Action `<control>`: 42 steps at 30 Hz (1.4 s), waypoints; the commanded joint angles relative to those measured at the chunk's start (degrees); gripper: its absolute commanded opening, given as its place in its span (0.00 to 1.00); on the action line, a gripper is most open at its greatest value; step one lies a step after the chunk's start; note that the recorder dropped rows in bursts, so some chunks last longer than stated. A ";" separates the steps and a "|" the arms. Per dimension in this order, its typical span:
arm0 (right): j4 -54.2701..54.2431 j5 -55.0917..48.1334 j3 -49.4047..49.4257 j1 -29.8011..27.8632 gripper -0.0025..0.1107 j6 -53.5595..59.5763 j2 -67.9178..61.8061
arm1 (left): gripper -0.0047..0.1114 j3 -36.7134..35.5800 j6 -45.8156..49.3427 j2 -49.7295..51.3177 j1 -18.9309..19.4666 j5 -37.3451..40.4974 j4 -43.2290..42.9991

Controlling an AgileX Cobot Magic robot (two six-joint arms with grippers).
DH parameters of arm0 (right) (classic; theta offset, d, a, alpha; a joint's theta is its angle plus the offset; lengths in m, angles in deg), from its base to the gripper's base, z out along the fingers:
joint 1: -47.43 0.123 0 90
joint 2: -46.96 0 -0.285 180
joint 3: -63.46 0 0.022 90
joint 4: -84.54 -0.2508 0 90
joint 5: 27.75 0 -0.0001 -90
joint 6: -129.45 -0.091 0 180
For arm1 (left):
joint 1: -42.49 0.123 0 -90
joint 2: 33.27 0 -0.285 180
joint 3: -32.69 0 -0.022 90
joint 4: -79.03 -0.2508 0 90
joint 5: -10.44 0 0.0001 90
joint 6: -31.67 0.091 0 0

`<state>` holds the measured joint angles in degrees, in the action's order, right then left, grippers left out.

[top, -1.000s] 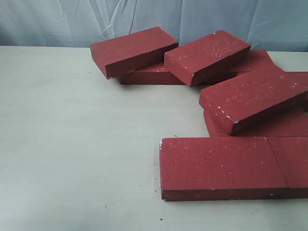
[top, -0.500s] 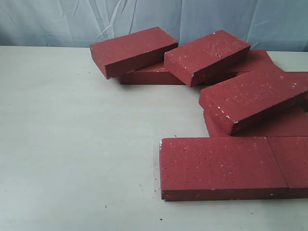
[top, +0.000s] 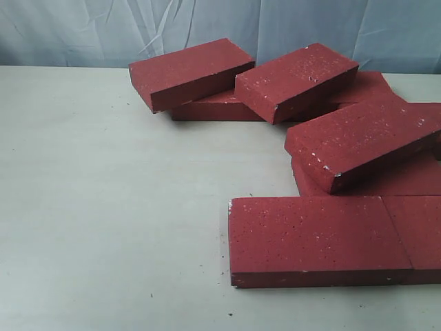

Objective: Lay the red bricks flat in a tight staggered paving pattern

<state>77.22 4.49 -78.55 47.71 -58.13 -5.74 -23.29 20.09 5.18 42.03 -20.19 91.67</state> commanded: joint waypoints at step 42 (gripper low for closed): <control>10.77 -74.27 -41.54 -11.77 0.01 25.02 -53.71 | 0.04 38.76 3.84 49.23 -34.16 59.58 -27.27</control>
<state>88.63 -67.95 -118.87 38.20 -34.33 -57.24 14.14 21.27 52.38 10.04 37.22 61.78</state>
